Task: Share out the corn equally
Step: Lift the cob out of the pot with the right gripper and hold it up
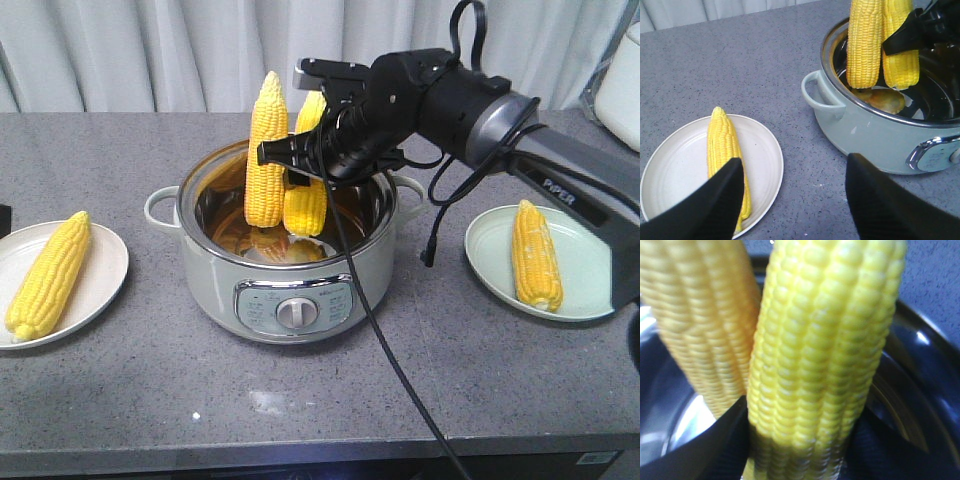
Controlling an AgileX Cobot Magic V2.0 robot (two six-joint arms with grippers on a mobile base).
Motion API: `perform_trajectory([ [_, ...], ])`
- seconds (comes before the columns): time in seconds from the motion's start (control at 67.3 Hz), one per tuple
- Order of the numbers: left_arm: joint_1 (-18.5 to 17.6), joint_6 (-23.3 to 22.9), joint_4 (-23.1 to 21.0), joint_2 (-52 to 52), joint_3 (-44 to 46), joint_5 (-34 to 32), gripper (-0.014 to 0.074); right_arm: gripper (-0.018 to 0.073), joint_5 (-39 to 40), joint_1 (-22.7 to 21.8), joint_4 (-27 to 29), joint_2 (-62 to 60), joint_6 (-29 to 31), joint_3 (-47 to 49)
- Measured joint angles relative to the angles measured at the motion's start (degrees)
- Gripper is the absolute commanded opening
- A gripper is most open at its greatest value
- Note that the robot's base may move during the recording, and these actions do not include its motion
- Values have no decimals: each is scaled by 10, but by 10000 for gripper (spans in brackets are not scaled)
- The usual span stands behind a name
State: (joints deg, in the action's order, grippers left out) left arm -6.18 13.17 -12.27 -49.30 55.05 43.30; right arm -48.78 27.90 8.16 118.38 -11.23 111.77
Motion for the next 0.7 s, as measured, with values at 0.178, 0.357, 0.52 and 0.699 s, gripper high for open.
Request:
perform_trajectory([
  [0.178, 0, 0, 0, 0, 0, 0, 421, 181, -20, 0, -21, -54, 12, 0],
  [0.357, 0, 0, 0, 0, 0, 0, 421, 183, -177, 0, -107, -186, 41, 0],
  [0.52, 0, 0, 0, 0, 0, -1, 421, 183, -201, 0, -122, -238, 52, 0],
  [0.699, 0, 0, 0, 0, 0, -1, 421, 183, -184, 0, -122, -311, 66, -64],
])
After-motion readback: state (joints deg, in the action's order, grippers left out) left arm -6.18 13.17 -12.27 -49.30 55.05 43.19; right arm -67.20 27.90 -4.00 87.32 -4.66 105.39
